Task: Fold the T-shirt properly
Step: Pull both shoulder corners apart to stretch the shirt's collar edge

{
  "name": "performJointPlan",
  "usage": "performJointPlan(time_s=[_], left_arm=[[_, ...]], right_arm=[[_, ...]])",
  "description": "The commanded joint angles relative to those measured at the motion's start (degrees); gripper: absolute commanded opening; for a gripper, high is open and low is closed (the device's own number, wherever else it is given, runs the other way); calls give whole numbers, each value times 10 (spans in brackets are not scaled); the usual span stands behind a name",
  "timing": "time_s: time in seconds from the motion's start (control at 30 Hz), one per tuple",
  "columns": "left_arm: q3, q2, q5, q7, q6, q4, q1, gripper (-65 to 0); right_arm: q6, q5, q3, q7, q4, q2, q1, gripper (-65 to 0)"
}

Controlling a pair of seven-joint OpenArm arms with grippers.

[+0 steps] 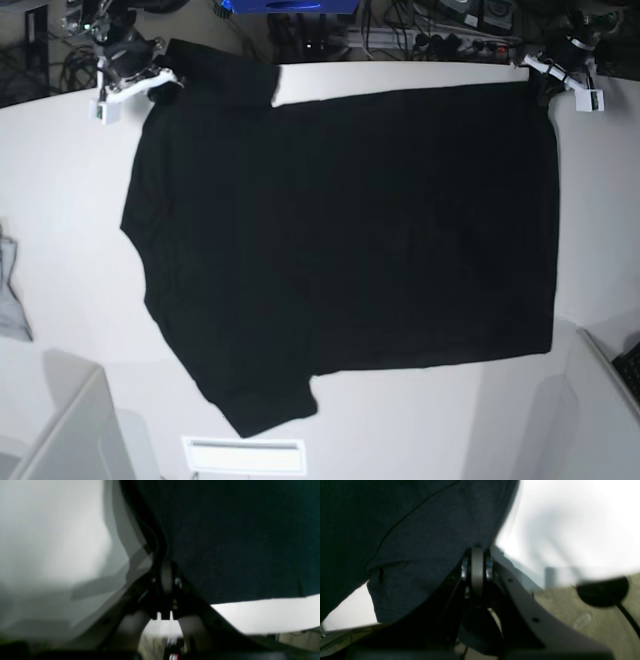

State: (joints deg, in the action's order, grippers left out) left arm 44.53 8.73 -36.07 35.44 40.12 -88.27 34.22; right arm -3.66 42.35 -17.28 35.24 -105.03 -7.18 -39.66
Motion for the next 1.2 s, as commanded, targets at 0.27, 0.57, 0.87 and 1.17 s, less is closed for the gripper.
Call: performJointPlan(time_s=[0.27, 0.57, 0.87, 1.17], left_arm=[[31, -13, -3, 3, -1, -89, 33, -650], [29, -11, -5, 40, -50, -126, -4, -650], [27, -10, -1, 73, -63, -127, -56, -650], [25, -9, 0, 73, -92, -124, -78, -650]], right_arm=[[-1, 8, -2, -7, -61, -3, 1, -650], [0, 8, -3, 27, -66, -7, 56, -650], [1, 4, -2, 147, -62, -3, 168, -650], [1, 3, 1, 181, -18, -5, 246, -650]])
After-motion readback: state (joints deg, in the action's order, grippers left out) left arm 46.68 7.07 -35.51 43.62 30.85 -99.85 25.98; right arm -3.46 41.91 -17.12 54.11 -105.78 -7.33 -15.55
